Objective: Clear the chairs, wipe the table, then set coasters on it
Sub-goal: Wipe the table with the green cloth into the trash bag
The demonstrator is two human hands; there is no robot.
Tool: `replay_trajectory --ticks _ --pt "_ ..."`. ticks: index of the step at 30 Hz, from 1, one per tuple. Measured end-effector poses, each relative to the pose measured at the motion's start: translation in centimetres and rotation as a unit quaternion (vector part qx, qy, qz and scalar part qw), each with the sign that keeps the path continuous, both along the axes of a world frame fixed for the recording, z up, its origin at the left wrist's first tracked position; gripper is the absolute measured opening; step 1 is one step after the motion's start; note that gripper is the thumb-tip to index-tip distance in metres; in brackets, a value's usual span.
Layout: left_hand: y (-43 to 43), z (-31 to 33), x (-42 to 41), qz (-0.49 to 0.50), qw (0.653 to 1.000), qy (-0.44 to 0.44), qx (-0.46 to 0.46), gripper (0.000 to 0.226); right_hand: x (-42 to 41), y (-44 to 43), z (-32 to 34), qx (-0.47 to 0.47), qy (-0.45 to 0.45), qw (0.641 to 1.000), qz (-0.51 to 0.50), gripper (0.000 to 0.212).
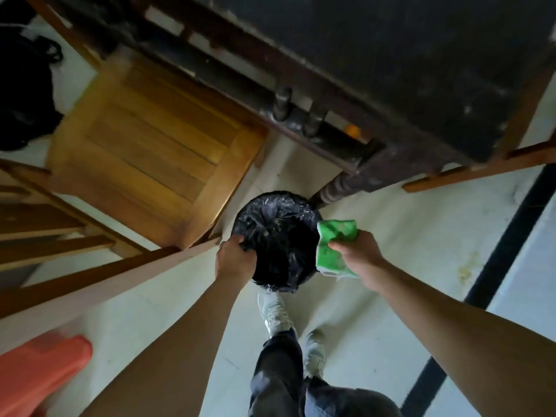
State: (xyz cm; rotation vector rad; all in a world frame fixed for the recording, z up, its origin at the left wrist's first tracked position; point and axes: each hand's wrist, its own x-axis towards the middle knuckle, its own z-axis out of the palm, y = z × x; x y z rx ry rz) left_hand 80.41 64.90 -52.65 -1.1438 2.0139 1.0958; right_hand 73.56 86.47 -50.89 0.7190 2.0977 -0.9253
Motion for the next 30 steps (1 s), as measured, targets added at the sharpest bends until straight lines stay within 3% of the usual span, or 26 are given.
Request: replay_trajectory --ticks 4,9,12,16,20,24,30 --pt "1.0 7.6 -2.3 0.002 1.000 0.014 0.011 0.040 -0.7 0.1 8.2 0.006 0.068 0.990 0.124 0.028" --pt "2.0 16.3 -6.2 0.012 0.998 0.050 -0.022 0.026 -2.1 1.4 17.0 0.004 0.181 0.947 0.265 0.028" --pt "2.3 19.9 -9.0 0.041 0.996 0.070 -0.033 0.032 -3.6 2.7 20.8 -0.024 0.235 0.922 0.308 0.030" --pt "2.7 23.8 -12.6 0.115 0.987 0.094 -0.056 0.023 -6.2 4.5 24.5 -0.065 0.306 0.872 0.375 0.030" --pt "4.1 26.8 -15.9 0.143 0.976 0.114 -0.120 0.037 -12.1 6.9 27.3 -0.084 0.358 0.839 0.400 0.029" --pt "6.6 28.4 -18.5 0.135 0.966 0.103 -0.193 0.045 -20.4 10.0 29.5 -0.032 0.355 0.847 0.395 0.037" --pt "8.7 28.6 -22.1 0.013 0.962 0.071 -0.264 0.039 -29.4 12.0 29.3 -0.011 0.282 0.919 0.277 0.052"
